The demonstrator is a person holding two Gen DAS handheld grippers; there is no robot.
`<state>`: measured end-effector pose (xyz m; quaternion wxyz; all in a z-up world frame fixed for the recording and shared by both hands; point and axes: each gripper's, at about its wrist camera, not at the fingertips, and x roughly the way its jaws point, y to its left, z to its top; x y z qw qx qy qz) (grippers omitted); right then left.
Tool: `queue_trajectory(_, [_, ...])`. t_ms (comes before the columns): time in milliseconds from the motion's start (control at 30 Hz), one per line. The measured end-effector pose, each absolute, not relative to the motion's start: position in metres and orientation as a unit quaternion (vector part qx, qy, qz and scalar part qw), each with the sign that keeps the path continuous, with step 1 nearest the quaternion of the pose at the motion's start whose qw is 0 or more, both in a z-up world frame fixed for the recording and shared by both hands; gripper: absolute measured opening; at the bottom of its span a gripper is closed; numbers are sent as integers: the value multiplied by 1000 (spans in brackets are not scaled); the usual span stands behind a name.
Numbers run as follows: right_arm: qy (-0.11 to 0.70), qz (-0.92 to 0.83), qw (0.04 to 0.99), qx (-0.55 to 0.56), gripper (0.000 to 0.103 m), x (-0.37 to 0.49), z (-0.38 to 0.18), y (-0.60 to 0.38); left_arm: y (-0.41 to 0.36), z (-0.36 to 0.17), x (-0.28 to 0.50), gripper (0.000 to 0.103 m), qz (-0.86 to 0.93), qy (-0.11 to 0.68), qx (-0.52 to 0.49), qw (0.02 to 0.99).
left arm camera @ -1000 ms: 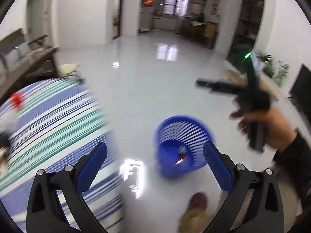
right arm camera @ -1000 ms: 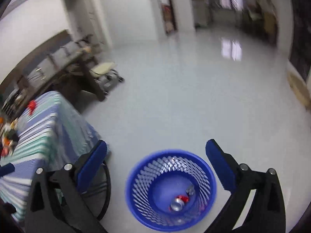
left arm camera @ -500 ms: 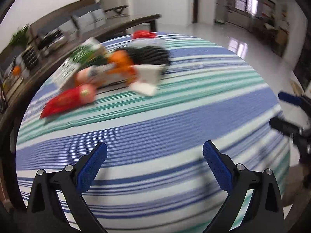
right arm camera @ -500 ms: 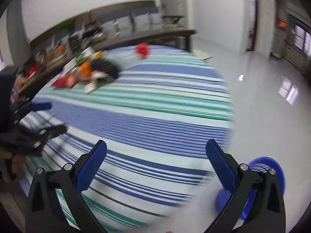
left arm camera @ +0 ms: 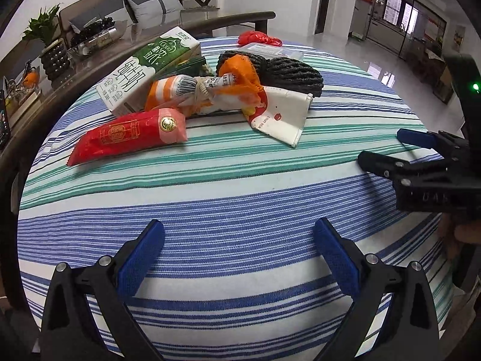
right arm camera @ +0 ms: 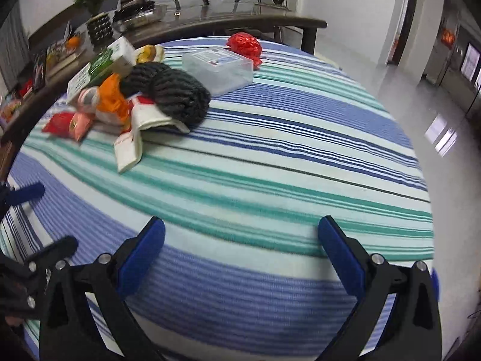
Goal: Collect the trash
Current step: 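Withdraw both open tools from the wastebasket back over the table, then reach the left tool to the red sausage wrapper and close on it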
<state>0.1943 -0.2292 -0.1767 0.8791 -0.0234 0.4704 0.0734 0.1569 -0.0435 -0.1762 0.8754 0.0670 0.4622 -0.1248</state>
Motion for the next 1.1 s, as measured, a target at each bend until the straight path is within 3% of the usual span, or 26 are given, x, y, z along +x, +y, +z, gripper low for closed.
queue_trajectory(867, [471,79,878,-23,98,198,-178,-229,-41,-175,154,99,-138,469,77,869])
queue_trajectory(1100, [471,79,878,-23,98,198,-178,-229,-7,-164,139,99,-112,461,79,876])
